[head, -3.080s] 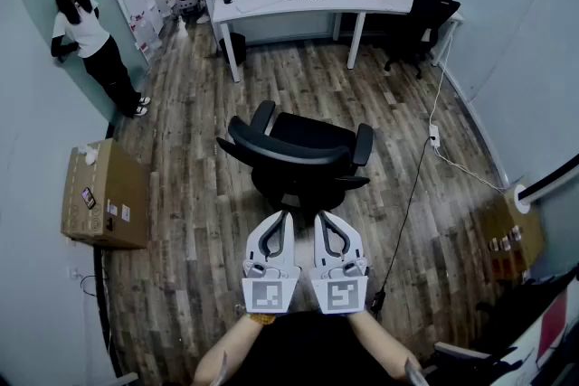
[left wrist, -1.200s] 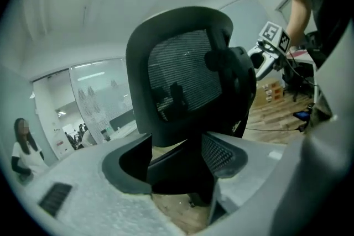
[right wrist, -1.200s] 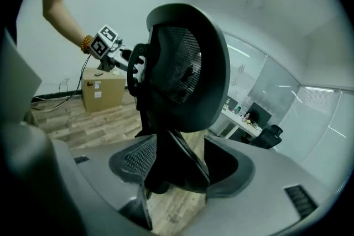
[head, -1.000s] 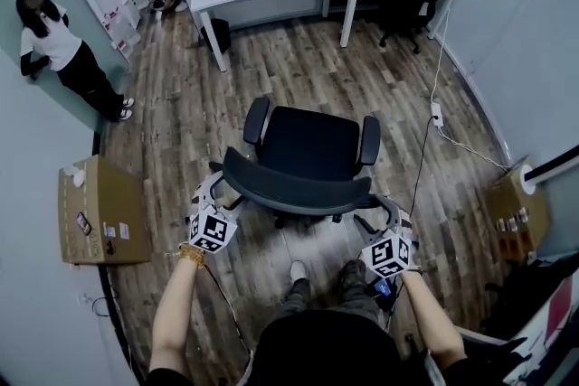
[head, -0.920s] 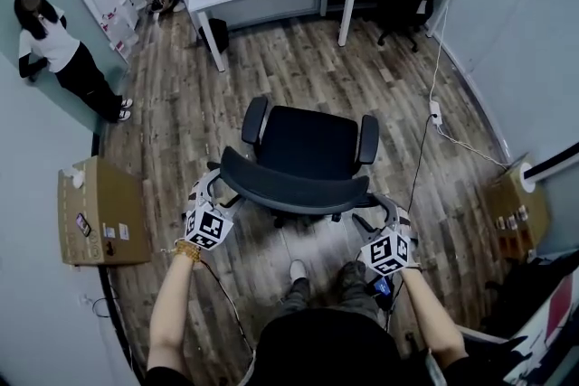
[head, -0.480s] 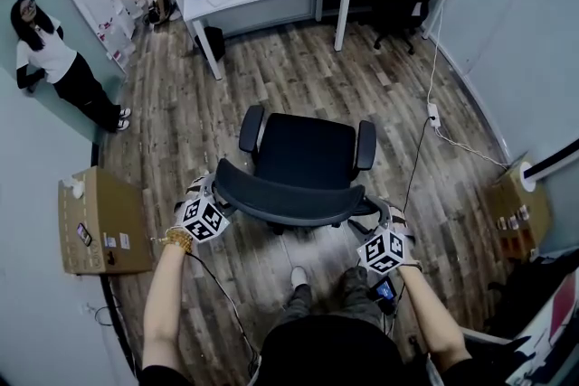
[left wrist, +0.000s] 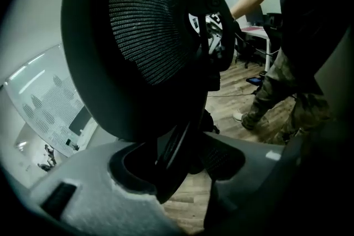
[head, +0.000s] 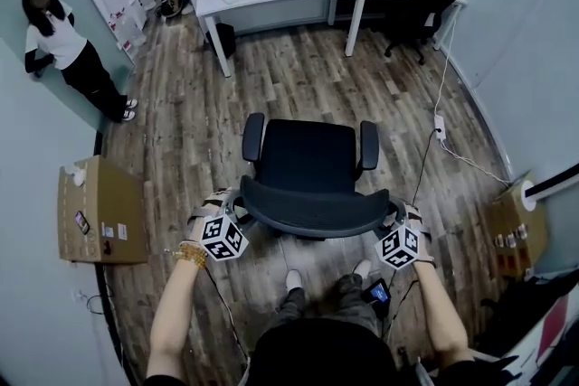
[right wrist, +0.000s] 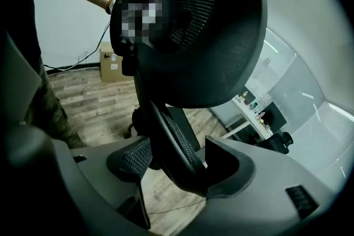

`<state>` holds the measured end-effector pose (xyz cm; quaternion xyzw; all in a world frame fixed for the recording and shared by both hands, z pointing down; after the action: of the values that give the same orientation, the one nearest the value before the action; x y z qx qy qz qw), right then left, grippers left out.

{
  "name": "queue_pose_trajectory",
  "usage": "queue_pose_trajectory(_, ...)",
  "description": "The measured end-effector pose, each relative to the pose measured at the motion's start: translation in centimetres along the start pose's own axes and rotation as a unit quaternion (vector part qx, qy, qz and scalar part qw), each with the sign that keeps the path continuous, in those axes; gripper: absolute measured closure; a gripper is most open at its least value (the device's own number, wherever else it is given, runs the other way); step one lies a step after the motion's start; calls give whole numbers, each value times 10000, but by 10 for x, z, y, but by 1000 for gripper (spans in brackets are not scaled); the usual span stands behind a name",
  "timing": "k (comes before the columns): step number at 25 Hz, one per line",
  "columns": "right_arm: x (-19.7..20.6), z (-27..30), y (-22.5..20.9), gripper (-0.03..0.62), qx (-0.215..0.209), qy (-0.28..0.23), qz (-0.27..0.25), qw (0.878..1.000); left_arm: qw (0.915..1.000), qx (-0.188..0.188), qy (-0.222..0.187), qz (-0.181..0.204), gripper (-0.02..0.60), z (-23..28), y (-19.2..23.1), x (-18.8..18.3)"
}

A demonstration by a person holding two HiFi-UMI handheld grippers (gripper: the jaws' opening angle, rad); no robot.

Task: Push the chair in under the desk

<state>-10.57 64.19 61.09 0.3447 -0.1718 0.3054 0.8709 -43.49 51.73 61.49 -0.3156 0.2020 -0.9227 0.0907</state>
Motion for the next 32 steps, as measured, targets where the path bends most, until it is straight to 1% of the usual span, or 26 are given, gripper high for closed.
queue_pose_trajectory(4, 19, 3, -20, 331, -330, 312, -596, 9972, 9998, -187, -51, -75, 348, 4, -18, -21)
queue_pose_trajectory(6, 27, 6, -27, 347, -410, 399, -886, 9944, 9995, -287, -58, -149, 349, 6, -25, -29)
queue_pose_trajectory(8, 35, 9, -35, 354, -431, 439, -1067, 9924, 9991, -345, -39, -254, 350, 9, -30, -36)
queue_pose_trajectory(13, 44, 13, -51, 356, -458, 391, -1255, 9903, 9982, -374, 105, -463, 354, 13, -38, -50)
queue_pose_trajectory(18, 54, 16, -64, 364, -588, 418, -1477, 9864, 9969, -561, 108, -545, 354, 19, -47, -63)
queue_pose_trajectory(22, 67, 18, -81, 365, -667, 437, -1547, 9847, 9955, -697, 148, -623, 351, 28, -51, -83)
queue_pose_trajectory(26, 75, 23, -92, 365, -706, 446, -1598, 9836, 9942, -805, 176, -688, 347, 37, -52, -91)
queue_pose_trajectory(32, 82, 31, -113, 365, -677, 363, -1668, 9830, 9933, -677, 309, -885, 348, 54, -37, -101)
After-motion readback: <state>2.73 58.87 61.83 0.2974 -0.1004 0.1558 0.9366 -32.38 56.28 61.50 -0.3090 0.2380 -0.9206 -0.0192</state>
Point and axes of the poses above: the fingertips, and each gripper's own axes: z forward along the fingers, y to its left, x out of its underside, the point moved 5 cm from there along -z, backward along the fingers
